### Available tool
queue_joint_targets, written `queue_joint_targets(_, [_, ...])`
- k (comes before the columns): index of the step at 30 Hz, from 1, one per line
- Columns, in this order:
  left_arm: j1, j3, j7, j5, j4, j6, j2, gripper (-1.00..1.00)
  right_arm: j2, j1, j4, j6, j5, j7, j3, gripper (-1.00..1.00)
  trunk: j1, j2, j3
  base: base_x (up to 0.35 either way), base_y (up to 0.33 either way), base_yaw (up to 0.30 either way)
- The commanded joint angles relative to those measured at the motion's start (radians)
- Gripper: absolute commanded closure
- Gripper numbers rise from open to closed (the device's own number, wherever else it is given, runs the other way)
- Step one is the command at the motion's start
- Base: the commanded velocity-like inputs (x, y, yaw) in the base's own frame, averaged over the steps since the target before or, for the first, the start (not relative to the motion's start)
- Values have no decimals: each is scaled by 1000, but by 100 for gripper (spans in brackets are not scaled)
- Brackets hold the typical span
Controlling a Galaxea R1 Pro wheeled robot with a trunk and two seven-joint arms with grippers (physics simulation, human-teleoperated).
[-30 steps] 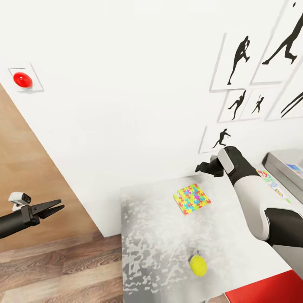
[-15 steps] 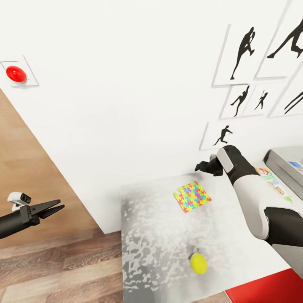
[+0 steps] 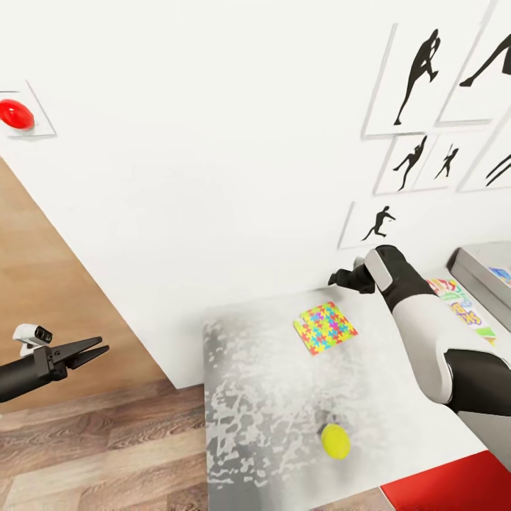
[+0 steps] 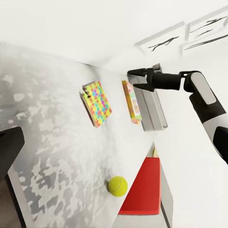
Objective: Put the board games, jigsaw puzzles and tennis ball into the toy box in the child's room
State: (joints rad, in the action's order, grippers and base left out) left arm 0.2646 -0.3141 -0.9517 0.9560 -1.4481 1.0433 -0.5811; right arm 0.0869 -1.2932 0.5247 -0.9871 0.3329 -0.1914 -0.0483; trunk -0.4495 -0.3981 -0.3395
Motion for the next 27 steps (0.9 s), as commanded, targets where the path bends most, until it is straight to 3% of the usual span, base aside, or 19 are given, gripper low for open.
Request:
queue_joint_targets(1, [1,0,-4,-2,0,3,0,-100,0,-2,1,0,11,-9,-2,-100,0,-2,-3,0,0,0])
queue_joint_targets(27, [1,0,-2,-4,5,0,0,-100,-4,-9,9,75,11,-64,-4,-100,0,-2,-46,0,0,0])
